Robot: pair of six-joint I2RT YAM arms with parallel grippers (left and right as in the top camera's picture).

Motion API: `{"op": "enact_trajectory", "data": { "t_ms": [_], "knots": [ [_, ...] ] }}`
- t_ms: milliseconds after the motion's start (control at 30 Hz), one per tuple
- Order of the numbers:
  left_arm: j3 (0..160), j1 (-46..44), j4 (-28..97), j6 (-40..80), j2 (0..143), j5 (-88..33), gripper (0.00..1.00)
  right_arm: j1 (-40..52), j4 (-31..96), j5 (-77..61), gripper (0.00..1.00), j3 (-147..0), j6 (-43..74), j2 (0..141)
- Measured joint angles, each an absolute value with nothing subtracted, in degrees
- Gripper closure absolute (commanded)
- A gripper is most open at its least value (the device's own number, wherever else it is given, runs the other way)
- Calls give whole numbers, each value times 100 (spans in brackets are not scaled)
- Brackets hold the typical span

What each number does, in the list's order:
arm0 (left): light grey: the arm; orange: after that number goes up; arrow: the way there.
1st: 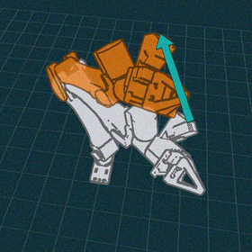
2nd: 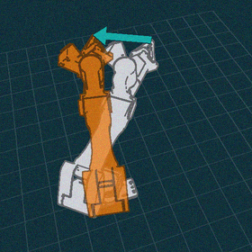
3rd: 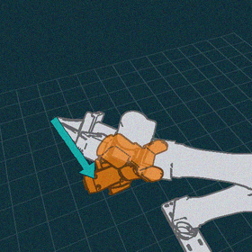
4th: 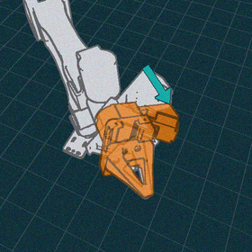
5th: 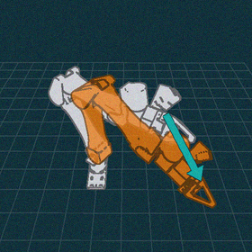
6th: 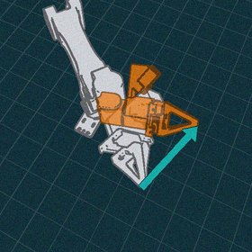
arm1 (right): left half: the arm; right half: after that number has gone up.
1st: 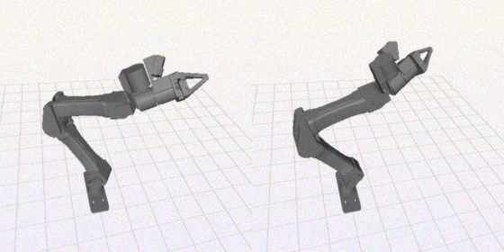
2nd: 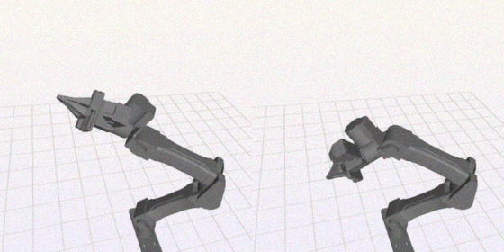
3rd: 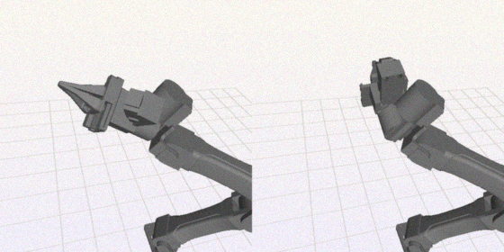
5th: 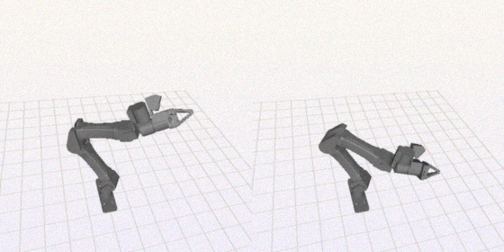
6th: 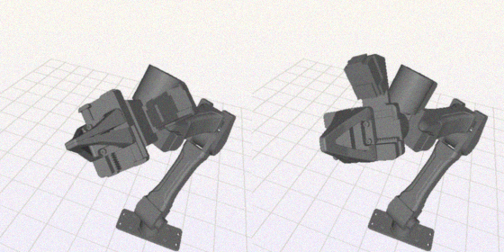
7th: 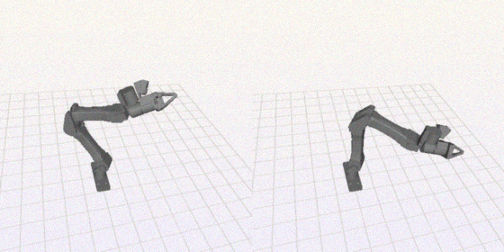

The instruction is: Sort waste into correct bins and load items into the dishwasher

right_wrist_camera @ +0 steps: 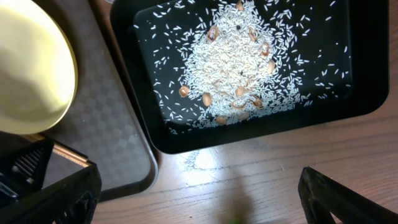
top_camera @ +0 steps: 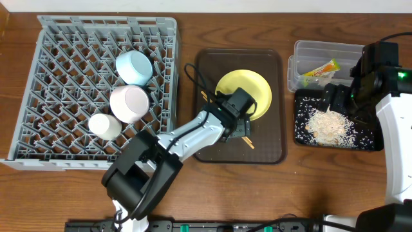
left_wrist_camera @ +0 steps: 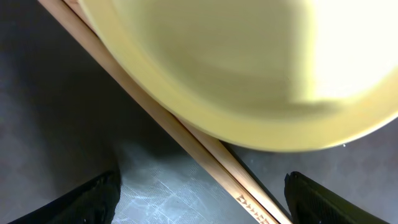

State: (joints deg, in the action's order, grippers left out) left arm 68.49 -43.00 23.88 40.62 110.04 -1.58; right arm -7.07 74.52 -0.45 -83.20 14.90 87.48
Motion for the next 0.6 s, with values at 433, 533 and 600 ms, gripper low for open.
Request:
{"op": "enact_trajectory", "data": {
  "t_ms": [433, 533, 600],
  "knots": [
    [6849, -4731, 2587, 3802, 11054, 392, 13, -707, 7454, -54, 1, -8320, 1490, 8748],
    [6849, -4731, 2875, 3763, 11054, 436, 13, -707, 7454, -60, 1, -8320, 1490, 8748],
    [6849, -4731, 3083, 3750, 11059, 451, 13, -707, 7452, -60, 1, -8320, 1490, 8748]
  ]
}}
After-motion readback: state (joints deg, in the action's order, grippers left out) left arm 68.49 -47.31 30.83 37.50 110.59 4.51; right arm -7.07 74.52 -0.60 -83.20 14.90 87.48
